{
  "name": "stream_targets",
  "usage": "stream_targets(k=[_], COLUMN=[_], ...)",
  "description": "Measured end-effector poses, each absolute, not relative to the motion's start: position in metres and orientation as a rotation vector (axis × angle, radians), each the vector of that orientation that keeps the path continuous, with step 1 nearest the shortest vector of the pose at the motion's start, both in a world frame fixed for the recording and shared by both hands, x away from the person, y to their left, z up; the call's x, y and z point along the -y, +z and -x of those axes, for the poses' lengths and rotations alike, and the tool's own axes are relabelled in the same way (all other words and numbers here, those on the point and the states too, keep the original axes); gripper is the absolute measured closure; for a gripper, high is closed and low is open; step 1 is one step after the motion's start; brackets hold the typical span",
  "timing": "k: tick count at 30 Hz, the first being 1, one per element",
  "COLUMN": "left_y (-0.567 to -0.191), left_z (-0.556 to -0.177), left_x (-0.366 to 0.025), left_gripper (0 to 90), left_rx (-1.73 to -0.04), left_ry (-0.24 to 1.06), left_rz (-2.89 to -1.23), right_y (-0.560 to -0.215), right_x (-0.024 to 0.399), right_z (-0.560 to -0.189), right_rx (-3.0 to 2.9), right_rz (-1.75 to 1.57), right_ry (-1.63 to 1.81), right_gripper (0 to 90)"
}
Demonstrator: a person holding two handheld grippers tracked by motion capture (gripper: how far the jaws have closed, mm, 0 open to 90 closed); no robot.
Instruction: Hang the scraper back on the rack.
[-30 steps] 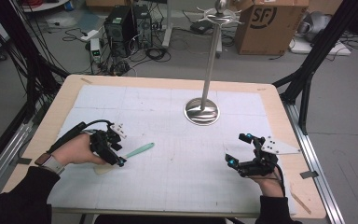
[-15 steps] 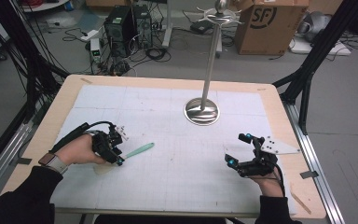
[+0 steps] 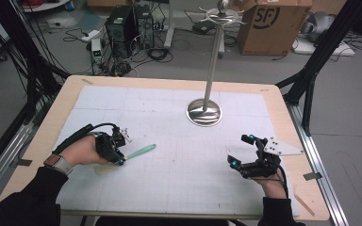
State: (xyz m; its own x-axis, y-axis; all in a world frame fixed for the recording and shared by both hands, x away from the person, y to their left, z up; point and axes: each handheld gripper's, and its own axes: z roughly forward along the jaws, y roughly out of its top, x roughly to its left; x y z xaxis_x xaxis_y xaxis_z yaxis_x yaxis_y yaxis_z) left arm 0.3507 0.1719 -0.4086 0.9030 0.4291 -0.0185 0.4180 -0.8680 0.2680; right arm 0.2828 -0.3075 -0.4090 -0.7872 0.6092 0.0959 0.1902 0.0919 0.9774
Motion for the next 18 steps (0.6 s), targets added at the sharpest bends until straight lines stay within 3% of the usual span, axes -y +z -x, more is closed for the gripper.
stream_targets(k=[18], left_y=[-0.407], left_z=[-0.352], left_x=[-0.156], left_gripper=[80.5], left_rx=[-0.689], left_ry=[0.080], left_rz=[-2.898], right_y=[-0.410], right_x=[0.307], right_z=[-0.285], right_rx=[-2.038], right_rz=[-0.792], right_ry=[1.747], right_gripper=[0.7])
